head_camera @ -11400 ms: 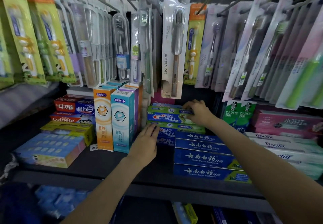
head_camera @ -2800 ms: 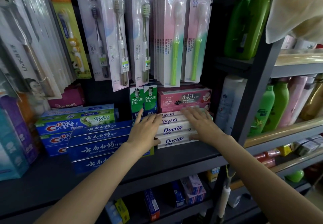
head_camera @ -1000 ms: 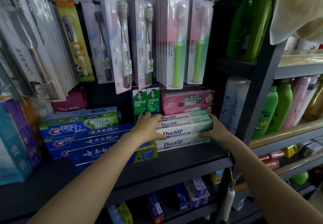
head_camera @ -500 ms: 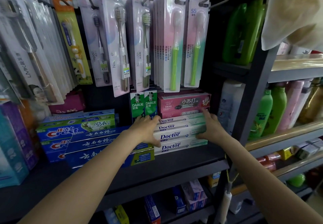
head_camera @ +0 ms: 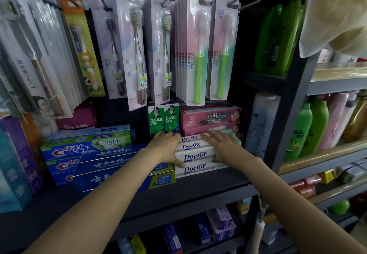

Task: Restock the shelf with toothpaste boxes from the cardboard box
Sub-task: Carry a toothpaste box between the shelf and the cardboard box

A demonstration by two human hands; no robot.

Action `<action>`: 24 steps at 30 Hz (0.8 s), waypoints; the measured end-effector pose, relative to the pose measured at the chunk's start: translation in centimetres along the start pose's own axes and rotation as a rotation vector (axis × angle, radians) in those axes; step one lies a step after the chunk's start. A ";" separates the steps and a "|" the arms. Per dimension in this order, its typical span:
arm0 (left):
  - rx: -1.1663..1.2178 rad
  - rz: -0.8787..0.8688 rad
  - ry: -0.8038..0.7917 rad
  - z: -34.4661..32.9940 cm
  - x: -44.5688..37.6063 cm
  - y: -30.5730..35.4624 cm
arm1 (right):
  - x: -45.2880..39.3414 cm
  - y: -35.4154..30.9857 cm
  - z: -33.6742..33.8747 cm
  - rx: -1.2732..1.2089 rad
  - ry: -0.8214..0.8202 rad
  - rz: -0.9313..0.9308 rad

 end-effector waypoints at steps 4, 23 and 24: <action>-0.029 0.025 0.018 0.1 0.0 -0.1 | 0.0 0.0 0.0 -0.028 -0.046 -0.006; 0.210 0.065 -0.016 -0.1 3.9 -2.4 | -1.3 -7.9 1.9 -0.196 -0.043 0.248; 0.204 0.073 -0.041 -0.4 4.0 -2.6 | -1.7 -8.6 1.5 -0.202 -0.087 0.236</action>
Point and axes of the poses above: each hand's wrist, its own x-axis away from the middle knuckle, its own z-axis out of the back of the hand, y = z × x, the point moved 9 cm from there along -x, towards the middle knuckle, and after that the axes turned 13 degrees about -x, right-handed, at the moved point
